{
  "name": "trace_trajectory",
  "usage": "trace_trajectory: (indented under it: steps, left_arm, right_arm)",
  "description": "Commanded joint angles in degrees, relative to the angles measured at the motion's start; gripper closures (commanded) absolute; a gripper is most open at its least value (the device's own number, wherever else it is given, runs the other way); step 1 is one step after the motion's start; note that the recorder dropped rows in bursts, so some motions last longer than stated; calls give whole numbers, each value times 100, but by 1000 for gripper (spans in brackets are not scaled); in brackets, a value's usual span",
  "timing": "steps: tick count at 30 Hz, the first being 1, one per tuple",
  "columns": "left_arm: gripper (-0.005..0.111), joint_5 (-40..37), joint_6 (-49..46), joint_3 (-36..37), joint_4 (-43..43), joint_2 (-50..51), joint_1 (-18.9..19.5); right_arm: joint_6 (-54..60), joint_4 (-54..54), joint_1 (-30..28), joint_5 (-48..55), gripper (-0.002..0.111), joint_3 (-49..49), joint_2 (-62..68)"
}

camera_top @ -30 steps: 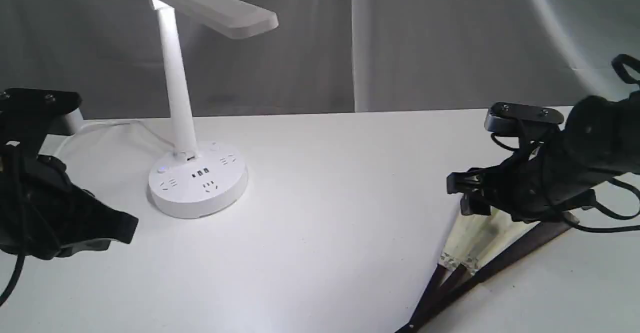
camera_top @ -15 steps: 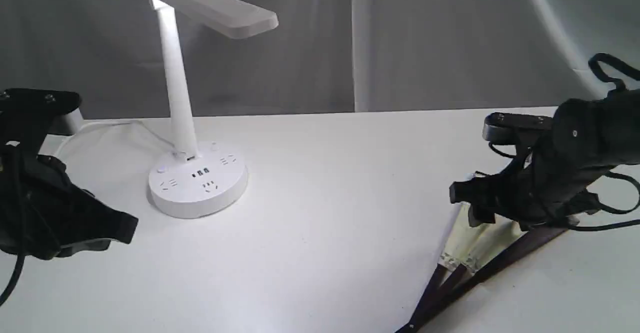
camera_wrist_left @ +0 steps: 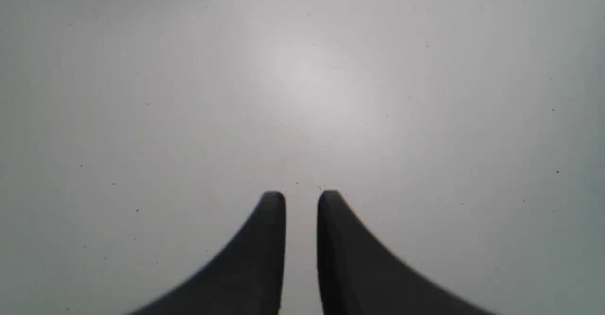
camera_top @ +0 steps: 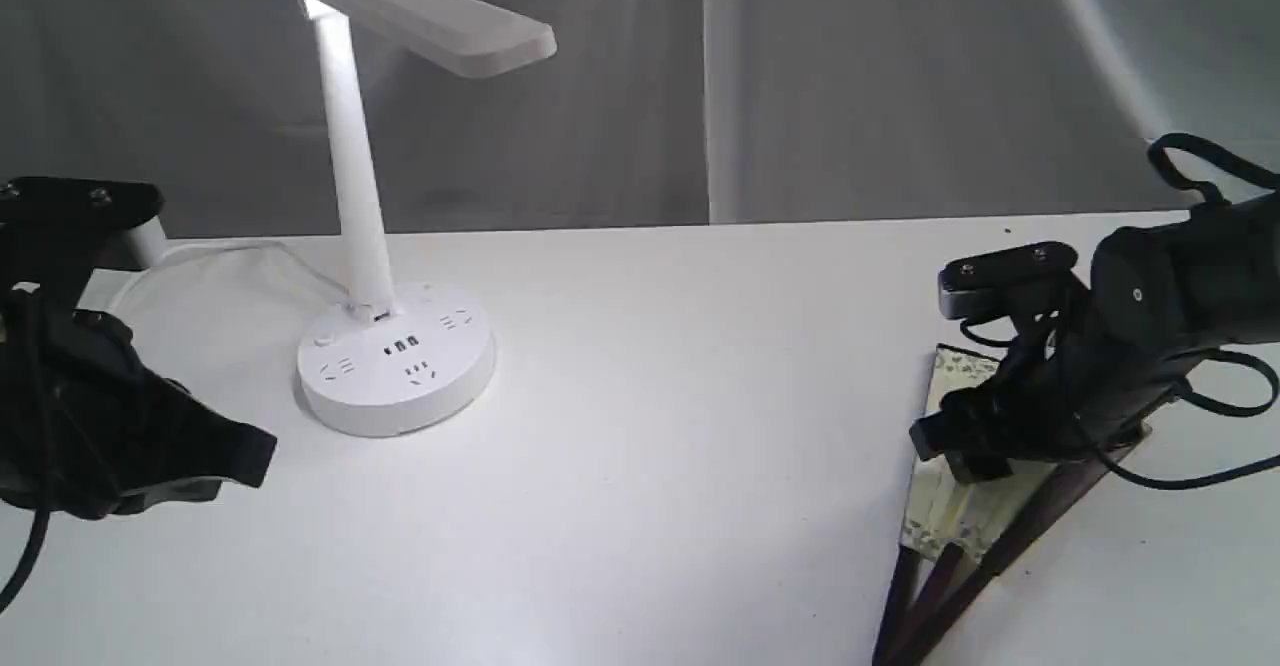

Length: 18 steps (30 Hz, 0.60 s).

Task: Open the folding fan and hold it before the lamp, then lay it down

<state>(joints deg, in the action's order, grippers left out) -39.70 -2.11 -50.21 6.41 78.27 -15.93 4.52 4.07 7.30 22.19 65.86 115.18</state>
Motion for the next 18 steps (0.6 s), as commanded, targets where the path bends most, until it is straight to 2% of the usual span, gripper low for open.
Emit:
trace_trajectory:
  steps: [1,6,9,18]
  left_arm:
    - [95,69,54,-44,61,-4,-33]
    - [95,85,53,-44,61,-4,-33]
    - [95,104,53,-44,61,-4,-33]
    - [95,286,24,-44,61,-4,-33]
  right_arm:
    - [1045,77,19,-69,46,25,22]
    - [1806,77,19,-69,46,25,22]
    - [1820,-35,19,-96,46,25,22]
    - [1622,-1282,19,116,46,25,-577]
